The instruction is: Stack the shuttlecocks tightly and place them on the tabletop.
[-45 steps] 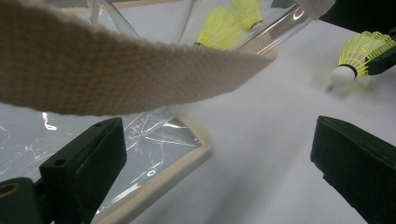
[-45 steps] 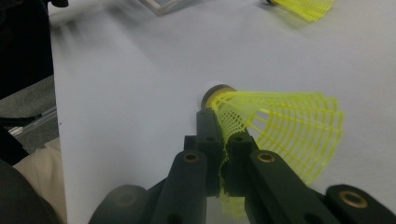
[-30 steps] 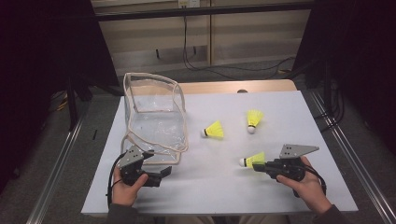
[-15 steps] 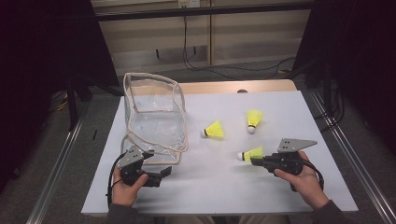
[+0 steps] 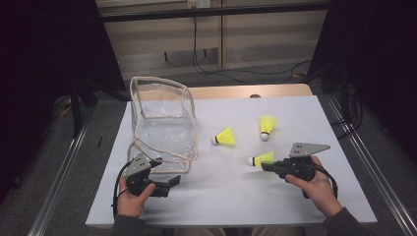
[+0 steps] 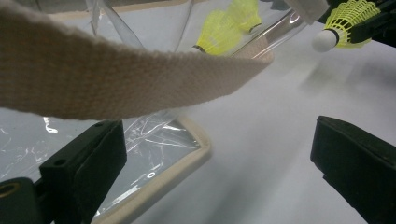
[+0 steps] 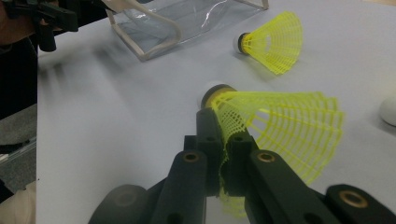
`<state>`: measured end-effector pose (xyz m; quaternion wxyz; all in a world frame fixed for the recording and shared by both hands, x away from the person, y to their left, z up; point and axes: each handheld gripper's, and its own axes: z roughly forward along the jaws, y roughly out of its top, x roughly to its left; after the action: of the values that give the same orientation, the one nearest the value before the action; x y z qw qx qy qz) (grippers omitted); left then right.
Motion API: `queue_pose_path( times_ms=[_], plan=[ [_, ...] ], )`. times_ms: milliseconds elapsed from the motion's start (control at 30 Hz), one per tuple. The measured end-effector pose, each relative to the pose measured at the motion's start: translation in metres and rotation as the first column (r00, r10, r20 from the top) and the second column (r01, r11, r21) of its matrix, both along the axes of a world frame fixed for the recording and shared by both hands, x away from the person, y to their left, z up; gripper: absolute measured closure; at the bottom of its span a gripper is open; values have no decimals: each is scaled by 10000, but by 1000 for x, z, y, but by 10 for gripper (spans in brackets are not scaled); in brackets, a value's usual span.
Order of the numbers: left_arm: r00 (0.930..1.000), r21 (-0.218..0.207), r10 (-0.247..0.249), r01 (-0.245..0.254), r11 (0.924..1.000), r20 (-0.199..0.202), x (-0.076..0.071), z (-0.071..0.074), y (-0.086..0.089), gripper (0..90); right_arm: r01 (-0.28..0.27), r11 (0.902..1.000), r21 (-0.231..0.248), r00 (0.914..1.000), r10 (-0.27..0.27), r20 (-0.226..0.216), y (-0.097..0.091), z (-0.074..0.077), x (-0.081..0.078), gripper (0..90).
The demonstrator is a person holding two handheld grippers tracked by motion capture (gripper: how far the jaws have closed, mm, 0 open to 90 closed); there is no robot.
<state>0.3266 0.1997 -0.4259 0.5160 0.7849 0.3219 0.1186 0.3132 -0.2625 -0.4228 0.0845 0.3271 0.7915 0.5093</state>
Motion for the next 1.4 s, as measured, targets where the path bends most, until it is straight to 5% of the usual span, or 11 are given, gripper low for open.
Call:
queue_pose_path(
  times_ms=[1400],
  plan=[
    [10000, -93, 34, -34, 10000, -8, 2, 0, -2, 36, 289, 9992, 264, 9995, -291, 91, 2, 7, 26, 878]
  ],
)
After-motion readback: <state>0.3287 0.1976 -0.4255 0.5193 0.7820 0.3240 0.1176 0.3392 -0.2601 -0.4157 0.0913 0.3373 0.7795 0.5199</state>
